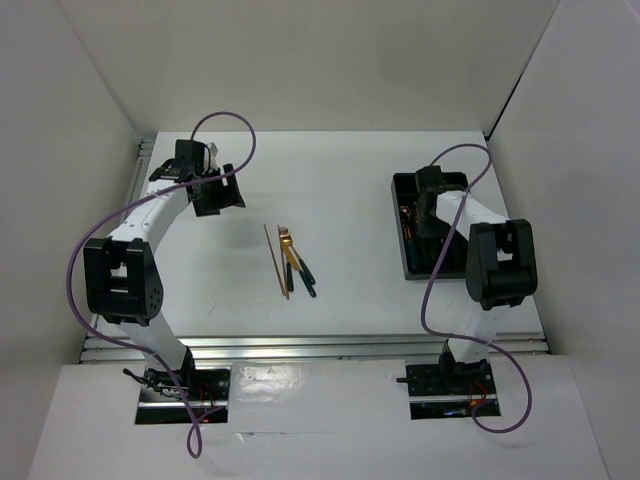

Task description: Sort the eating utensils into containers

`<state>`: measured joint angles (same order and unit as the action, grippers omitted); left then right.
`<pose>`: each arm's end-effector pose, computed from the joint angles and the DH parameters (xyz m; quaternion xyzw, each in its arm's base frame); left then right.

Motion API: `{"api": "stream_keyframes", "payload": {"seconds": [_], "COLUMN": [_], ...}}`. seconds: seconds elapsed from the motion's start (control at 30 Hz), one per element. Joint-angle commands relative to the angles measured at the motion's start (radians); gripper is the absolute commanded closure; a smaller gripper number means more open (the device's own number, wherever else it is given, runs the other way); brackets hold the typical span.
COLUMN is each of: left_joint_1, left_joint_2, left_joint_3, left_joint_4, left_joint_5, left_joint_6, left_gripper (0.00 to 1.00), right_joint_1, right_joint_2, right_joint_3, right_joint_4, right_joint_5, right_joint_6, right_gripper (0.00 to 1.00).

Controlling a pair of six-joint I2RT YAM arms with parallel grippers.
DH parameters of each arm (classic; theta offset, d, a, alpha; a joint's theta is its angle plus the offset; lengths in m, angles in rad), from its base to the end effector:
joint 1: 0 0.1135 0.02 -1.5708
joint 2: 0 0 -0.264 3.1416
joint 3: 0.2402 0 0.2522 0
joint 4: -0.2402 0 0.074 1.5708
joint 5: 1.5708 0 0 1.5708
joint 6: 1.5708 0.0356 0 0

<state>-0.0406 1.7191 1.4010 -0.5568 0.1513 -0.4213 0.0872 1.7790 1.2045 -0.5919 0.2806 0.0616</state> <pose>0.3799 -0.0208 0.2712 -0.1520 0.9253 -0.1470 0.3147 0.3549 0.0211 0.1896 0.0157 0.9703 -0.1218 0.2085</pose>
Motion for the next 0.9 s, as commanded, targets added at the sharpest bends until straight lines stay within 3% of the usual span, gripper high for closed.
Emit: {"api": "stream_keyframes", "payload": {"seconds": [0.0, 0.5, 0.87], "left_joint_1": [0.005, 0.005, 0.005], "left_joint_2": [0.008, 0.017, 0.017], "left_joint_3": [0.033, 0.033, 0.043], "left_joint_4": [0.003, 0.003, 0.003], "left_joint_5": [0.008, 0.017, 0.017], "left_joint_6": [0.009, 0.009, 0.009], "left_gripper": [0.15, 0.15, 0.15], "right_joint_1": [0.003, -0.006, -0.006], "right_joint_2": [0.037, -0.096, -0.016], "right_joint_3": [0.040, 0.083, 0.092], "right_joint_4": [-0.072, -0.060, -0.097], "right_joint_5": [0.066, 0.051, 0.147], "right_joint_6": [0.014, -0.017, -0.046], "right_gripper": [1.00, 1.00, 1.00]}}
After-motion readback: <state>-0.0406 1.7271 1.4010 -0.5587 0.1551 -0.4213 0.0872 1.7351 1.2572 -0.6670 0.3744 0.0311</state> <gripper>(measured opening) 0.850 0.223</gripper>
